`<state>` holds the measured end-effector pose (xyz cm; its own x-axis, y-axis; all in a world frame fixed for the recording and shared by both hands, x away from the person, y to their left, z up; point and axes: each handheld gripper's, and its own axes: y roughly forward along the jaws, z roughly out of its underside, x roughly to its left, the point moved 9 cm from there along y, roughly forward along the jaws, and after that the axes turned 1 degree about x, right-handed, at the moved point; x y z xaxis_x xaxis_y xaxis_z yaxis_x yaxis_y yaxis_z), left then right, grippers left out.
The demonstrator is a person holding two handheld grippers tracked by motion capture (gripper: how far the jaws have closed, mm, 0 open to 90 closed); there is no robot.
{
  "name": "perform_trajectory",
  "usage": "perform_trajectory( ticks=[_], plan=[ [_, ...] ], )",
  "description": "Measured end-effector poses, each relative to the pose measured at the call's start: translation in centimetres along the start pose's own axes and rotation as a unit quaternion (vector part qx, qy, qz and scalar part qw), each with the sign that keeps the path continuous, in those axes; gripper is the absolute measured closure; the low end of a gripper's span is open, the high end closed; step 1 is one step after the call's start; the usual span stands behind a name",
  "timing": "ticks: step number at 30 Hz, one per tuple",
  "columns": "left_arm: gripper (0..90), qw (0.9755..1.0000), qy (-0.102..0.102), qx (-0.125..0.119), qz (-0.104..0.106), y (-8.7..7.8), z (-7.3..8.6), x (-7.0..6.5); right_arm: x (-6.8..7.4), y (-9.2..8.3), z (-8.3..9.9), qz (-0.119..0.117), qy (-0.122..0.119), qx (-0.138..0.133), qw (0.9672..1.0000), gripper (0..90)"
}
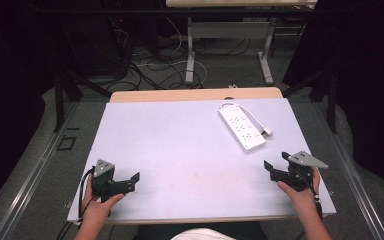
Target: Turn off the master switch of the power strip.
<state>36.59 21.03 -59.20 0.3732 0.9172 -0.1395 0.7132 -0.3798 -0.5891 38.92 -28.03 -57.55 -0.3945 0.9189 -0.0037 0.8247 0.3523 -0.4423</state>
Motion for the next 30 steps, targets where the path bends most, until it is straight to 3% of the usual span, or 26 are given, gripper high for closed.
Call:
perform_trajectory(
  ticks=[5, 14, 21, 30],
  plan=[
    [0.5, 1.0000, 0.001, -0.005, 0.000, -0.3, 0.1, -0.1, 0.3, 0.3, -0.6, 0.001, -0.023, -0.004, 0.9997, 24.6],
    [0.5, 1.0000, 0.002, -0.003, 0.001, -0.4, 0.5, -0.2, 0.3, 0.8, -2.0, 0.000, -0.006, 0.010, 0.9999, 25.9],
    [0.5, 1.0000, -0.001, -0.007, -0.003, -0.7, 0.6, 0.0, 0.5, 1.8, -4.2, -0.016, -0.045, 0.026, 0.9985, 27.4],
    [0.5, 1.0000, 0.004, -0.008, -0.004, -0.6, 0.7, -0.3, 1.4, 2.8, -6.0, -0.026, -0.049, 0.042, 0.9976, 31.1]
  ],
)
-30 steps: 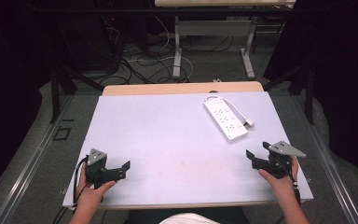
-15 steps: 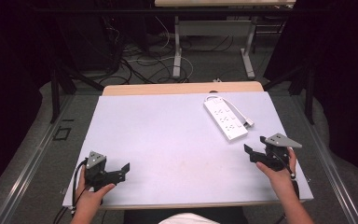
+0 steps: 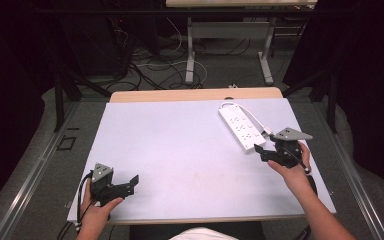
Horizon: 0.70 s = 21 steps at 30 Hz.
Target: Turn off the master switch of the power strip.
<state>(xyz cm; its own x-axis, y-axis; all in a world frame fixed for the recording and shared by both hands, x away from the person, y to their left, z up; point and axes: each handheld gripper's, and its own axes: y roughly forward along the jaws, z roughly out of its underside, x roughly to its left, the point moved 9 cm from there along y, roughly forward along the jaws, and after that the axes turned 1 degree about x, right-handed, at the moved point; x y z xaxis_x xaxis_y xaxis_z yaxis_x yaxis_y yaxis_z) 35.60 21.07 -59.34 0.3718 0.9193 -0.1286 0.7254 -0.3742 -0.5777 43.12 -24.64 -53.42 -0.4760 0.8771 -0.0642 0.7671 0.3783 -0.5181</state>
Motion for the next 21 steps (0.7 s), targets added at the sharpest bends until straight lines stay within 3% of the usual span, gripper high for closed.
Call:
perform_trajectory(
  ticks=[3, 10, 21],
  plan=[
    [0.5, 1.0000, 0.005, 0.000, -0.002, -0.1, 0.2, -0.1, 0.4, 0.5, -0.5, -0.013, -0.010, 0.004, 0.9999, 32.9],
    [0.5, 0.9999, -0.006, 0.002, -0.011, -0.5, 0.5, 0.4, 0.7, 1.3, -1.2, -0.030, -0.023, 0.018, 0.9991, 35.0],
    [0.5, 0.9998, -0.009, -0.001, -0.017, -0.7, 0.6, 0.6, 0.0, 1.8, -2.9, -0.023, -0.035, 0.027, 0.9988, 35.6]
  ],
)
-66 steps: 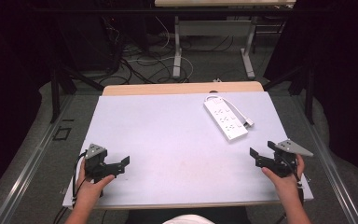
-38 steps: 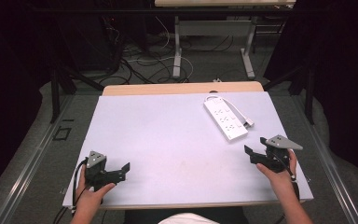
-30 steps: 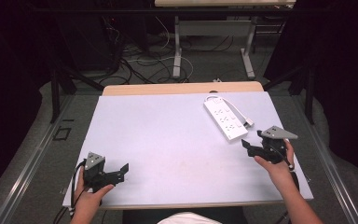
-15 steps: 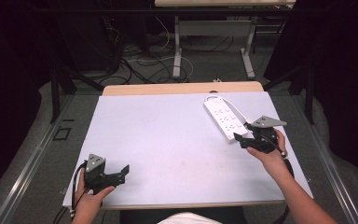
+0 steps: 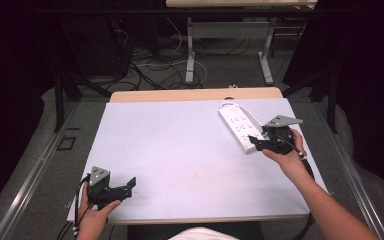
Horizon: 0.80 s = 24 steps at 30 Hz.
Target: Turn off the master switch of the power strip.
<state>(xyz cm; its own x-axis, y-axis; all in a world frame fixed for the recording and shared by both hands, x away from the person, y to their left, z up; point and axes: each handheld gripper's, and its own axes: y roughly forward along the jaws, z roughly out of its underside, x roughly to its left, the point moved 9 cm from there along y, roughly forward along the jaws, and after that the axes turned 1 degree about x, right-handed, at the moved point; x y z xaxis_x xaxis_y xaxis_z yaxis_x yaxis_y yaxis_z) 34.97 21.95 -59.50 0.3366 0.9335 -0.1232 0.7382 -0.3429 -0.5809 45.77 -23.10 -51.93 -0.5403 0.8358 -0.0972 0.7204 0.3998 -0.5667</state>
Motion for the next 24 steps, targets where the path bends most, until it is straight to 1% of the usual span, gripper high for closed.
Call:
perform_trajectory(
  ticks=[2, 4, 5, 8, 9, 10, 15, 16, 20, 21, 22, 24],
  plan=[
    [0.5, 1.0000, -0.001, 0.001, 0.000, 0.0, 0.0, 0.0, -0.2, 0.1, -0.4, 0.004, -0.006, 0.001, 1.0000, 35.6],
    [0.5, 1.0000, 0.001, 0.002, 0.000, 0.1, 0.0, 0.0, -0.3, 0.1, -0.7, 0.003, -0.004, 0.003, 1.0000, 35.5],
    [0.5, 1.0000, 0.001, 0.001, 0.001, 0.1, 0.0, 0.0, -0.4, 0.2, -0.8, 0.000, -0.005, 0.003, 1.0000, 35.5],
    [0.5, 1.0000, 0.000, -0.001, 0.000, 0.1, -0.1, 0.0, -0.7, 0.4, -1.4, 0.002, -0.006, 0.005, 1.0000, 35.2],
    [0.5, 1.0000, 0.001, -0.001, 0.000, 0.1, -0.1, -0.1, -0.7, 0.4, -1.6, 0.002, -0.003, 0.004, 1.0000, 35.1],
    [0.5, 1.0000, 0.002, -0.001, 0.000, 0.1, -0.1, -0.1, -0.9, 0.5, -1.8, 0.001, -0.005, 0.003, 1.0000, 35.1],
    [0.5, 1.0000, 0.003, -0.001, 0.000, 0.1, -0.1, -0.1, -1.2, 0.8, -2.7, -0.001, 0.000, 0.006, 1.0000, 35.1],
    [0.5, 1.0000, 0.004, -0.001, 0.000, 0.1, -0.1, -0.1, -1.3, 0.8, -2.9, -0.001, 0.005, 0.006, 1.0000, 35.1],
    [0.5, 1.0000, 0.003, -0.002, -0.001, 0.1, 0.0, 0.0, -1.6, 1.1, -3.4, 0.001, 0.003, 0.009, 1.0000, 35.1],
    [0.5, 1.0000, 0.003, -0.002, -0.001, 0.1, 0.0, 0.0, -1.7, 1.1, -3.6, 0.000, 0.007, 0.010, 0.9999, 35.0],
    [0.5, 1.0000, 0.003, -0.001, -0.001, 0.1, 0.0, 0.0, -1.8, 1.2, -3.7, 0.000, 0.005, 0.010, 0.9999, 35.0],
    [0.5, 1.0000, 0.005, -0.001, -0.002, 0.1, -0.1, -0.1, -1.9, 1.3, -4.1, 0.000, 0.009, 0.008, 0.9999, 34.6]
  ],
)
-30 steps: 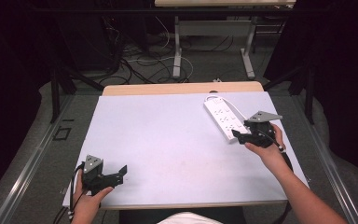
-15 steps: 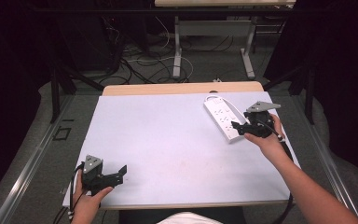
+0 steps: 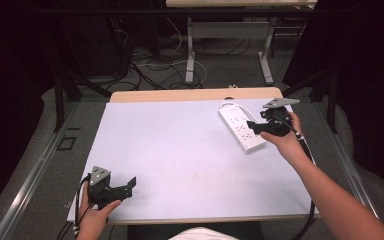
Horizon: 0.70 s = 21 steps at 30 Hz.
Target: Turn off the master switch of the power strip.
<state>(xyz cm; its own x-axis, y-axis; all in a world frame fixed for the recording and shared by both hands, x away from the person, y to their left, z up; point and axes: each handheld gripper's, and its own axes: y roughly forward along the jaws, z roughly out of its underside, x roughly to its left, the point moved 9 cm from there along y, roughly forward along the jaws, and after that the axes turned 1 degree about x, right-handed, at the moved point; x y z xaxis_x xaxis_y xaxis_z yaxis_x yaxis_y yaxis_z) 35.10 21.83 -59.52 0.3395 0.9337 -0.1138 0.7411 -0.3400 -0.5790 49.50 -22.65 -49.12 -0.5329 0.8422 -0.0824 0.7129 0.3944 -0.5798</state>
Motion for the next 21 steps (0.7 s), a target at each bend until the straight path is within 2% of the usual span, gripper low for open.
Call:
perform_trajectory(
  ticks=[9, 21],
  plan=[
    [0.5, 1.0000, 0.003, -0.001, 0.001, 0.0, 0.0, -0.1, -1.1, 1.2, -1.0, 0.012, 0.008, 0.005, 0.9999, 33.9],
    [0.5, 1.0000, 0.004, -0.001, 0.000, 0.0, 0.0, 0.0, -1.7, 3.0, -2.2, 0.023, 0.012, 0.016, 0.9995, 33.4]
  ],
)
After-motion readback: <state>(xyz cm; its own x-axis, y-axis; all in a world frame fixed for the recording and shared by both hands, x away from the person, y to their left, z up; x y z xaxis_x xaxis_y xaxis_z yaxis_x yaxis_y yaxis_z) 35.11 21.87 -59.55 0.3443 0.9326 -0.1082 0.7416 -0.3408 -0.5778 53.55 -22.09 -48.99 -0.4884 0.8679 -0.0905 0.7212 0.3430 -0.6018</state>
